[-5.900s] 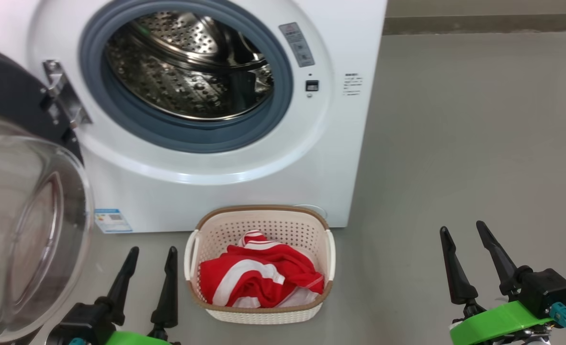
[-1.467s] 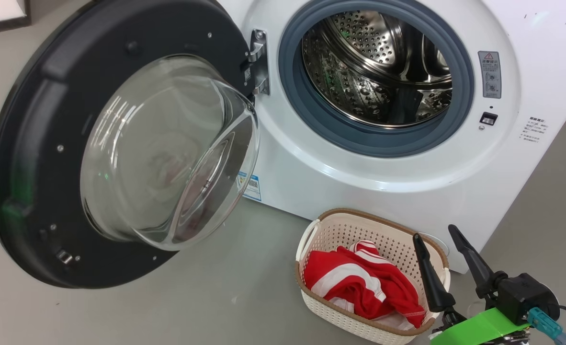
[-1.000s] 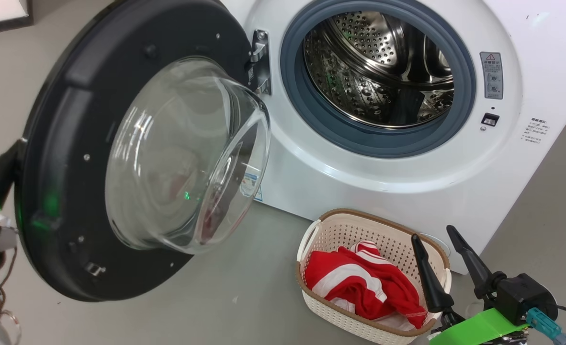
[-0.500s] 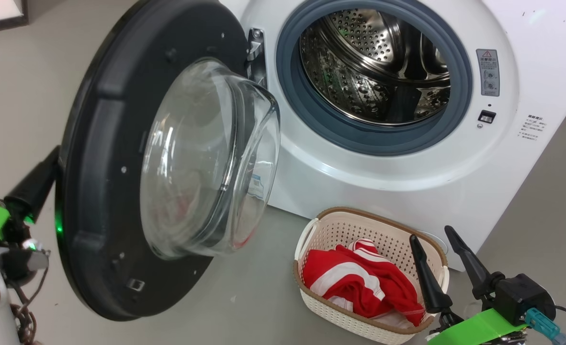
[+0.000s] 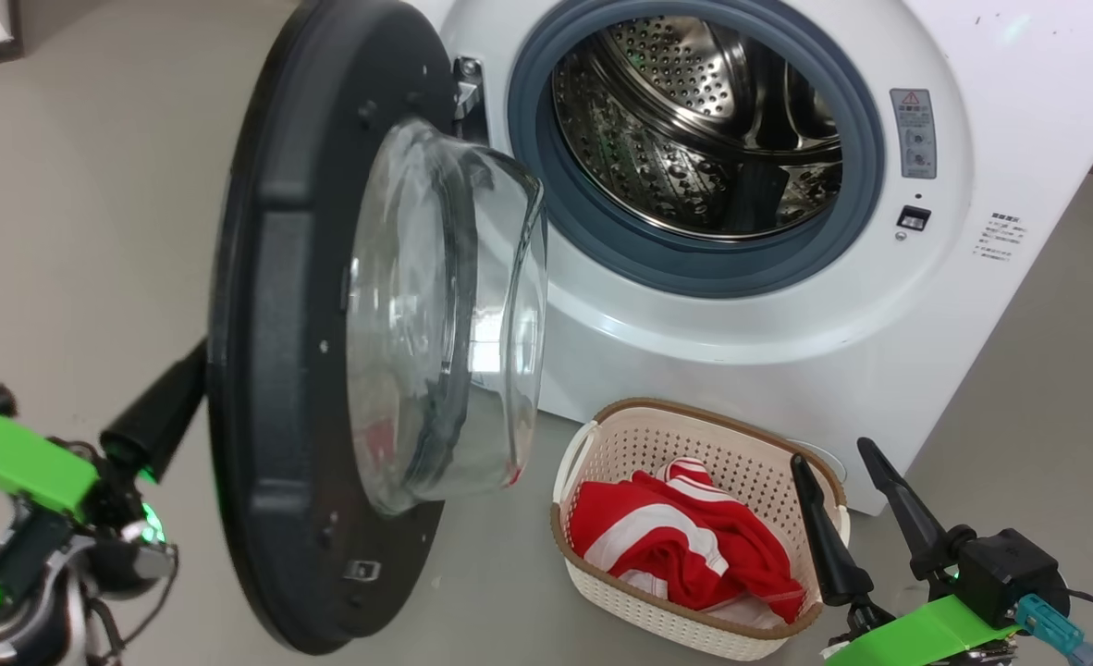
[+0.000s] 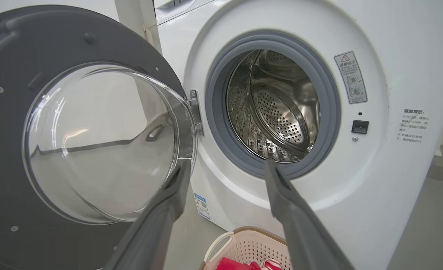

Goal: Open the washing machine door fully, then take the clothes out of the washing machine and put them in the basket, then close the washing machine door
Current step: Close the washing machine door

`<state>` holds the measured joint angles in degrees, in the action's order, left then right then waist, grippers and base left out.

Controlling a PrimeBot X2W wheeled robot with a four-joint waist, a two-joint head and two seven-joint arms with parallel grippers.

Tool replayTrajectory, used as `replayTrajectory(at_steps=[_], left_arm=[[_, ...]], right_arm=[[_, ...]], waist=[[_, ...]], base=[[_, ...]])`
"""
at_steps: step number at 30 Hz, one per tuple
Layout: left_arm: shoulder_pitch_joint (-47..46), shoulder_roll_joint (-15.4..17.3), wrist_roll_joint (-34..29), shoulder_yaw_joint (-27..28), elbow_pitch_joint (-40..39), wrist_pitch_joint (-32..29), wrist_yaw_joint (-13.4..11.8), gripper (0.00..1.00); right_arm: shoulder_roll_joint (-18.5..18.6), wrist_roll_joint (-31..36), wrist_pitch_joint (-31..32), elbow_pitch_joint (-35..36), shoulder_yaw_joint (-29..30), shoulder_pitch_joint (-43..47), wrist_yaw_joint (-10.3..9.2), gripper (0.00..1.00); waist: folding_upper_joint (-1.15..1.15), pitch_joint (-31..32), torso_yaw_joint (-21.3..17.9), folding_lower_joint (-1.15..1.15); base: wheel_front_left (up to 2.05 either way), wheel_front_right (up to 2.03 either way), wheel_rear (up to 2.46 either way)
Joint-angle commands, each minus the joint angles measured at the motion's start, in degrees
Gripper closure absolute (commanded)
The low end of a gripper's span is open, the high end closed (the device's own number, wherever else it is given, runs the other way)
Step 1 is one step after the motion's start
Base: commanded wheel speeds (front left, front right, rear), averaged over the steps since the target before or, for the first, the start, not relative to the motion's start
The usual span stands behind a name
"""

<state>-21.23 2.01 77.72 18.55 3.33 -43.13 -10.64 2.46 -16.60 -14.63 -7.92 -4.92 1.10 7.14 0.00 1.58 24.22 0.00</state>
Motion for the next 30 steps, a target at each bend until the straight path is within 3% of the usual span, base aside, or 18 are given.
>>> replayTrajectory(at_steps=[1, 18, 30], left_arm=[[0.45, 0.89, 2.27, -0.69, -2.74, -0.1, -0.31, 1.0], [3.84, 0.88, 11.37, -7.21, -4.99, 4.42, 0.77, 1.0], [4.87, 0.88, 15.31, -12.28, -2.88, 6.23, 4.22, 1.0]], right_arm=[[0.42, -0.17, -0.37, 1.23, -1.49, -0.82, 0.35, 0.0], [0.42, -0.05, -0.37, 1.56, -2.03, -0.95, 0.35, 0.0], [0.42, -0.42, -0.37, 1.43, -2.0, -1.61, 0.35, 0.0]], waist=[[0.0, 0.02, -0.47, 0.0], [0.0, -0.05, -4.99, 0.0], [0.0, -1.08, -8.86, 0.0]], base=[[0.0, 0.0, 0.0], [0.0, 0.0, 0.0], [0.0, 0.0, 0.0]])
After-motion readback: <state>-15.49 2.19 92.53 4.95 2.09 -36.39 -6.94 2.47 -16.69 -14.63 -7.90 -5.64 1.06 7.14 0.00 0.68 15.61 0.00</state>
